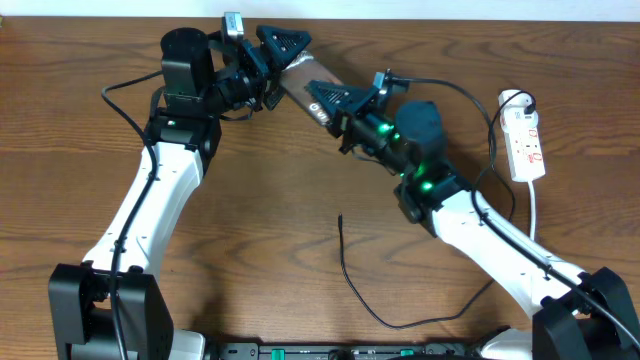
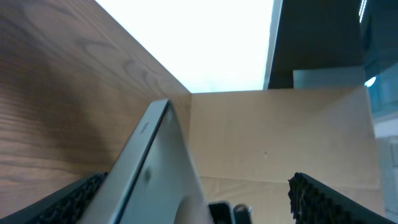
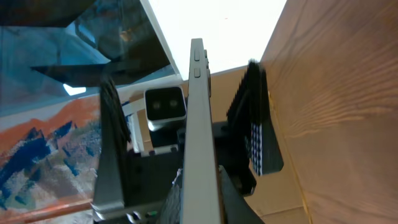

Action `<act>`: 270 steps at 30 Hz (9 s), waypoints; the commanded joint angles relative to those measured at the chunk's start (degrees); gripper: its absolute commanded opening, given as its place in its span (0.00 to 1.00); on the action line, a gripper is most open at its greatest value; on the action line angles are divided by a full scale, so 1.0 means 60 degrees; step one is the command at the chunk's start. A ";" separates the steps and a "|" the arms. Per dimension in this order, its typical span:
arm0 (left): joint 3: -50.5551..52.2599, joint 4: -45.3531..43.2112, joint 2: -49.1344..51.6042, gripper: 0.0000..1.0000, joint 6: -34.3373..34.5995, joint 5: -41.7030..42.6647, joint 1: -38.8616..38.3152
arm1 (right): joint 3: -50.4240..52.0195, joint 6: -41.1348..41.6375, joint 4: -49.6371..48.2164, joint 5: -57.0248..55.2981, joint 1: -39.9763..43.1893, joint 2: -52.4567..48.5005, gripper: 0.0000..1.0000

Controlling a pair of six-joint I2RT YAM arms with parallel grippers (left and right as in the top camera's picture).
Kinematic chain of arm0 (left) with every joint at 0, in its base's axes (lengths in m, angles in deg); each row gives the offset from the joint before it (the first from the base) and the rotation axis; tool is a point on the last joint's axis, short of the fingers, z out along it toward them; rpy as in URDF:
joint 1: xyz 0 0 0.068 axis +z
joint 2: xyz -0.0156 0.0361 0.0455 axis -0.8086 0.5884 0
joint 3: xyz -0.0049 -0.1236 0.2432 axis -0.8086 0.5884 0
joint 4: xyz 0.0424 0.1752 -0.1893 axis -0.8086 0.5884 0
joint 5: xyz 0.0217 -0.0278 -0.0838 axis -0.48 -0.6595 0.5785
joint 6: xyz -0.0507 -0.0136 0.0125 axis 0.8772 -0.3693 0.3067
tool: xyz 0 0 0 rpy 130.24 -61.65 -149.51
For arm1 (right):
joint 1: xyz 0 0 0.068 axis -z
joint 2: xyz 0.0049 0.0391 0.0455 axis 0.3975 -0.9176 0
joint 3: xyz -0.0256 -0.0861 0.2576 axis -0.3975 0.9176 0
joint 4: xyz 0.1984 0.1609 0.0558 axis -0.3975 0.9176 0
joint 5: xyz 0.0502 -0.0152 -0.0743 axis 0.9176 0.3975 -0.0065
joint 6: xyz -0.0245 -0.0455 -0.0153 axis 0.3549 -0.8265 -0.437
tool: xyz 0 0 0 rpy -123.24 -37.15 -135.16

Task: Plug charger to phone and switch on socket

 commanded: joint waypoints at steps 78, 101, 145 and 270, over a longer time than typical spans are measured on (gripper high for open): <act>0.0029 -0.0903 -0.0193 0.07 -0.2415 0.5497 0.3956 | -0.0987 -0.6790 0.4728 0.1851 0.0452 0.0040 0.99; 0.0029 -0.0907 -0.0193 0.07 -0.2761 0.5450 0.3960 | -0.1483 -0.9143 1.1482 -0.1792 -0.1180 -0.0153 0.94; 0.0029 -0.0903 -0.0197 0.07 -0.2929 0.5439 0.3956 | -0.1679 -0.8659 1.1825 -0.2160 -0.1836 -0.3118 0.37; 0.0029 -0.2357 -0.0193 0.08 -0.2073 0.5493 0.3650 | -0.2765 -0.3362 -0.9788 0.9337 -0.0393 -0.5606 0.01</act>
